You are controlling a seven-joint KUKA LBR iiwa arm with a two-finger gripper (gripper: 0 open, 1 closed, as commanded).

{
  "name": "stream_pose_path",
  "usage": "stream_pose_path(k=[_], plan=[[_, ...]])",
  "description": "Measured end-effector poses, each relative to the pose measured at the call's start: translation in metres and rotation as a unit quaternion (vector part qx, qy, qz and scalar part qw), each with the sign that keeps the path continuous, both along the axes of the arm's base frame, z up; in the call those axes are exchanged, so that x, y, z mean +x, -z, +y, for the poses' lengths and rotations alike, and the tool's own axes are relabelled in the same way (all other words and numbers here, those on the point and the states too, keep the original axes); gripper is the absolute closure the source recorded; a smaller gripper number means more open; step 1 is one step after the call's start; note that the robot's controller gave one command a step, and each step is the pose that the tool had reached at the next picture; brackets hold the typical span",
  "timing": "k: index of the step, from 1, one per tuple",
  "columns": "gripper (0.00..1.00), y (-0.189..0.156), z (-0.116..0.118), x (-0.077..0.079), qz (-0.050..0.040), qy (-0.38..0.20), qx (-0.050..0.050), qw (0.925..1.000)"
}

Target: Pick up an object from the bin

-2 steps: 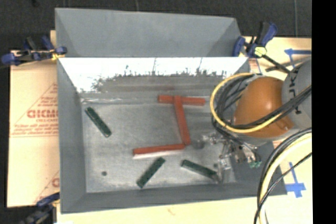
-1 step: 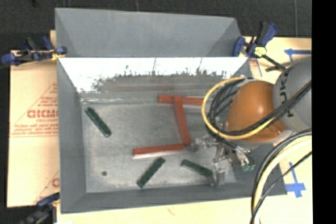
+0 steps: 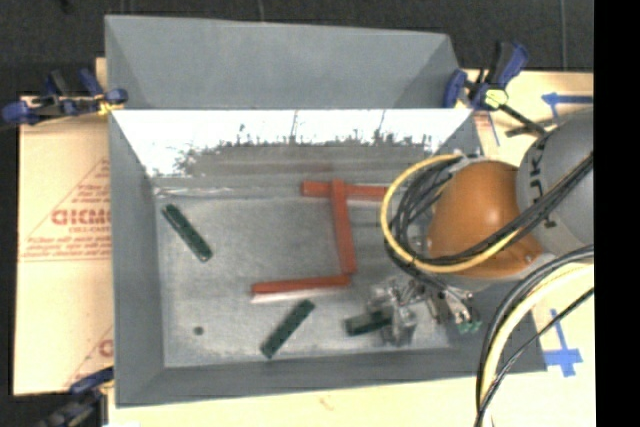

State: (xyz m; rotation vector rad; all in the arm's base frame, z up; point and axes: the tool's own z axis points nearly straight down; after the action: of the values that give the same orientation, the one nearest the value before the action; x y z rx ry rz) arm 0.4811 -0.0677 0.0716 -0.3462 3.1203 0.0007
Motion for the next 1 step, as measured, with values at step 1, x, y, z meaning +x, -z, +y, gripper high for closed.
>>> stream_pose_path(k=[1], plan=[[1.0, 0.0005, -0.0079, -0.0031, 0.0, 0.007, 0.0, 1.0]])
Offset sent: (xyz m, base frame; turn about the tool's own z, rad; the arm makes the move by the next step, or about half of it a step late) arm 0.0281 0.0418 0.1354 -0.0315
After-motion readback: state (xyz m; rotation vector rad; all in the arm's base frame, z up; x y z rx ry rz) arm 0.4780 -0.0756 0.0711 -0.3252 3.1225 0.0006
